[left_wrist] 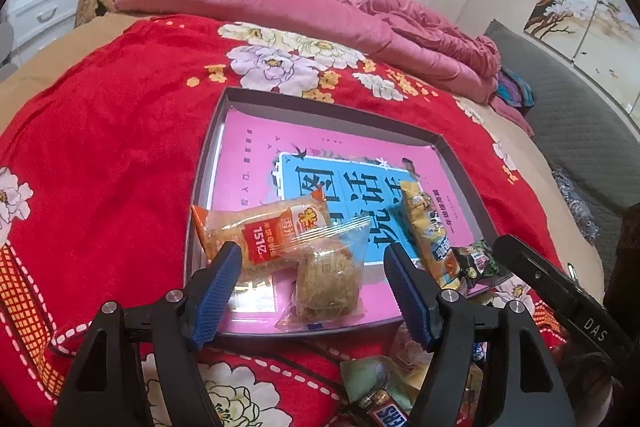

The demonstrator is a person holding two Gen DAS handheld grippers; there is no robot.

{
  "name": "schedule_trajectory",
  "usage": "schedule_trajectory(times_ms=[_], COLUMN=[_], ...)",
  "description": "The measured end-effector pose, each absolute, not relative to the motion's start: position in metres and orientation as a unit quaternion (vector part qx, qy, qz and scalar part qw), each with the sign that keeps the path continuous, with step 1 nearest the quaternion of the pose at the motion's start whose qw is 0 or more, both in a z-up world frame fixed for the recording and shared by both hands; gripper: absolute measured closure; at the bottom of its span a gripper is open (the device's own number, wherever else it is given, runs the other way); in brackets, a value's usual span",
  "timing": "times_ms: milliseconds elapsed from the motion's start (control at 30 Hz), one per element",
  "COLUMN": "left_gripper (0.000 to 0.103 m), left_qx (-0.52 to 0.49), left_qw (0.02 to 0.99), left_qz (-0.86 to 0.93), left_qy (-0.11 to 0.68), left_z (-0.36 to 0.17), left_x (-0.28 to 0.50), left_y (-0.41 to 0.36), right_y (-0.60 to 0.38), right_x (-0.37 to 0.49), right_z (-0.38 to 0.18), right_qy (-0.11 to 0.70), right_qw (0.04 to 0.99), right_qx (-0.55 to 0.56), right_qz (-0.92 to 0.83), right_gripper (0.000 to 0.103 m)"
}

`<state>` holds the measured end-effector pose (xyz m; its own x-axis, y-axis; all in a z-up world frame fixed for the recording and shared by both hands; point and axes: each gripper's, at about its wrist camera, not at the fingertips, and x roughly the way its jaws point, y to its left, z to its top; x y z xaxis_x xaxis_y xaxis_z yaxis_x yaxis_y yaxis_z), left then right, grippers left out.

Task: Organize snacks
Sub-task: 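Withdraw both grippers from the tray toward the remaining snack pile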

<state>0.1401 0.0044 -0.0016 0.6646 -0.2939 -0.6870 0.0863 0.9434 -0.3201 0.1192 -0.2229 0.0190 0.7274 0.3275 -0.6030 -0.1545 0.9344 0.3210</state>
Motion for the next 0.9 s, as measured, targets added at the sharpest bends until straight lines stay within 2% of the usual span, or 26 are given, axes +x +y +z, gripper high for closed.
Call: schedule_trajectory(times_ms=[333,900], left_gripper=[0.023,0.021], left_qx=[-0.143,-0.091], left_qw=[0.905,0.914], left_qz=[-0.104,-0.135], left_qy=[0.388,0.373], left_z=[0.004,0.016], left_x=[0.134,0.107], left_y=[0.009,-0.011], right_y=[-0.226,-0.228], right_x=[0.115,0.106], right_z=[0.023,0.028], right_qy=[0.336,0.325], right_qw=[0.925,0.931], right_qx=[0.121,0.102], right_qz=[0.13,0.133], right_gripper=[0.043,0.036])
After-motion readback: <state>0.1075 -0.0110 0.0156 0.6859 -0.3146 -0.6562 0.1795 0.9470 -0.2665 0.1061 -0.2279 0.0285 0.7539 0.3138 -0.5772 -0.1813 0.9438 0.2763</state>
